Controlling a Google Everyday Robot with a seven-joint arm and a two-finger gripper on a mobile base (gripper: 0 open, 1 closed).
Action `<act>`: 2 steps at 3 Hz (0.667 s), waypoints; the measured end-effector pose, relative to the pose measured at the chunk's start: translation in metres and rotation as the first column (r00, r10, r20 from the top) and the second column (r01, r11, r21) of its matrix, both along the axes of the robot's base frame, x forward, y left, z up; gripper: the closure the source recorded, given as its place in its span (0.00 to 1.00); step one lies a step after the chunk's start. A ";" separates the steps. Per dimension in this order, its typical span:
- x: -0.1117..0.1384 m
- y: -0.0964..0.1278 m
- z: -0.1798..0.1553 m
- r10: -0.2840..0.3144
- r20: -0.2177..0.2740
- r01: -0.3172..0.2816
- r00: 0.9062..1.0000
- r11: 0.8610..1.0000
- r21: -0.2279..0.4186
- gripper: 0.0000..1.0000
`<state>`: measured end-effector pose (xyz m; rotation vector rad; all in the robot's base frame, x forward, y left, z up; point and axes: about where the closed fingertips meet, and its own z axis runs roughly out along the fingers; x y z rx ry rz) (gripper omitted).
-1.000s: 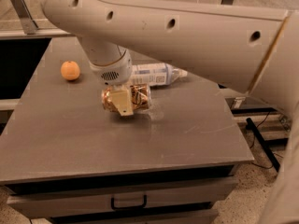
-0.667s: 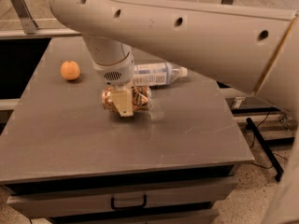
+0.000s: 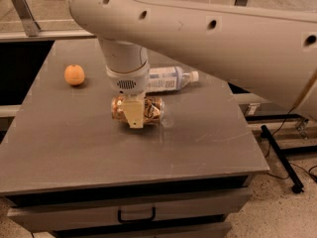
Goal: Knock orange can over
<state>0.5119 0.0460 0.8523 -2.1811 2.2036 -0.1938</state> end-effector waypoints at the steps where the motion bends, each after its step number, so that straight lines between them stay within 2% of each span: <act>1: 0.001 0.001 0.000 0.001 0.003 -0.001 1.000 1.000 0.003 0.21; 2: 0.001 0.001 -0.001 0.001 0.007 -0.001 1.000 1.000 0.007 0.00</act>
Offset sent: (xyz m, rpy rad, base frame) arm 0.0005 0.0006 -0.0004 0.0027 -0.0023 0.0008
